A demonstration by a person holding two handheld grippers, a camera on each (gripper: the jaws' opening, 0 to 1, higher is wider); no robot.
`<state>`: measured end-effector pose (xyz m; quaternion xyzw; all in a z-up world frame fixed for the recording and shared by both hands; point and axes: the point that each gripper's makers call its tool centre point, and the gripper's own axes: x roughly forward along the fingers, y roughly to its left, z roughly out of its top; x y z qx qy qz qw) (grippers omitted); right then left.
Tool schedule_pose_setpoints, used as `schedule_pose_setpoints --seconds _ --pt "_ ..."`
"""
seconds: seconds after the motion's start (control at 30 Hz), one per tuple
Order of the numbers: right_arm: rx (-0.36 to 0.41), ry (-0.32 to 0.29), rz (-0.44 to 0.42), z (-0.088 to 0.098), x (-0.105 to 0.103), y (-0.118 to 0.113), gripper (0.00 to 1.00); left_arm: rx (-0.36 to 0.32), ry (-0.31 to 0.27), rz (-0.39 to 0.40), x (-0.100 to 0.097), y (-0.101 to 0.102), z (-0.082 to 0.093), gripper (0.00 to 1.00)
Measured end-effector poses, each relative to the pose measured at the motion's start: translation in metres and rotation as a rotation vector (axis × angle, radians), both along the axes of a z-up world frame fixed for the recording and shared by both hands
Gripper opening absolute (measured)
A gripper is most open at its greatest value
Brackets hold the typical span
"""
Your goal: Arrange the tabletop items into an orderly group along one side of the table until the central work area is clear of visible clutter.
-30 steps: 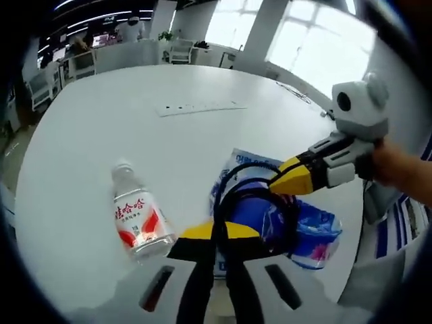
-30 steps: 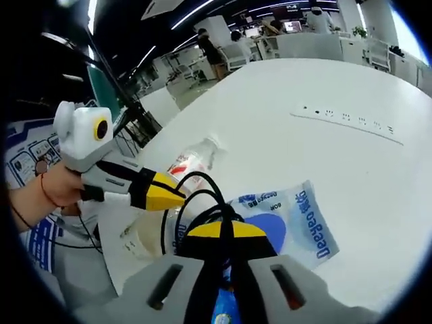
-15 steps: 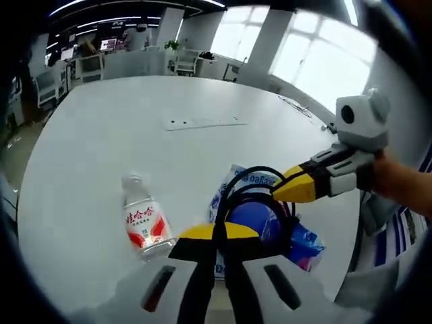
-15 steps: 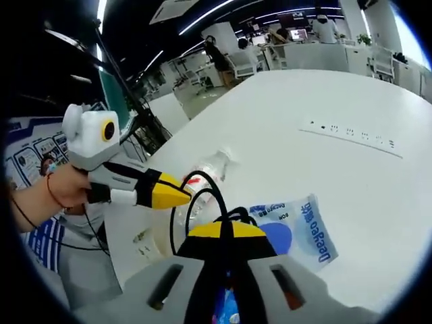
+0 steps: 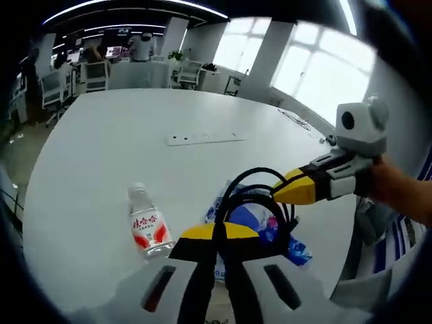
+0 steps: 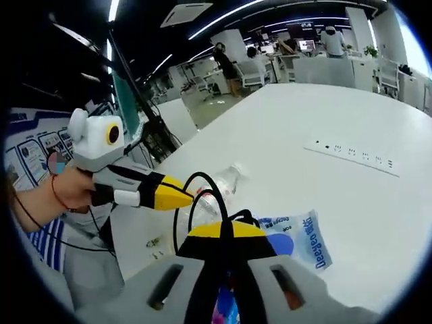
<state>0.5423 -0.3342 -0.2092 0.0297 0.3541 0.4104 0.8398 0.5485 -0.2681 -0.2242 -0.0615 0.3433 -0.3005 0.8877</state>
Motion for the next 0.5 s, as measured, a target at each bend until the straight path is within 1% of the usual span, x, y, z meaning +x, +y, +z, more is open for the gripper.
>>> schedule_pose_setpoints --seconds 0.1,0.3,0.5 --pt "0.002 -0.009 0.000 0.006 -0.002 -0.002 0.00 -0.002 -0.011 0.000 -0.002 -0.002 0.006 0.00" --pt "0.008 -0.037 -0.004 0.024 -0.010 -0.012 0.00 -0.003 -0.047 -0.009 -0.008 -0.011 0.026 0.00" --pt "0.006 -0.061 -0.014 0.037 -0.018 -0.028 0.00 -0.004 -0.073 -0.026 -0.016 -0.029 0.041 0.00"
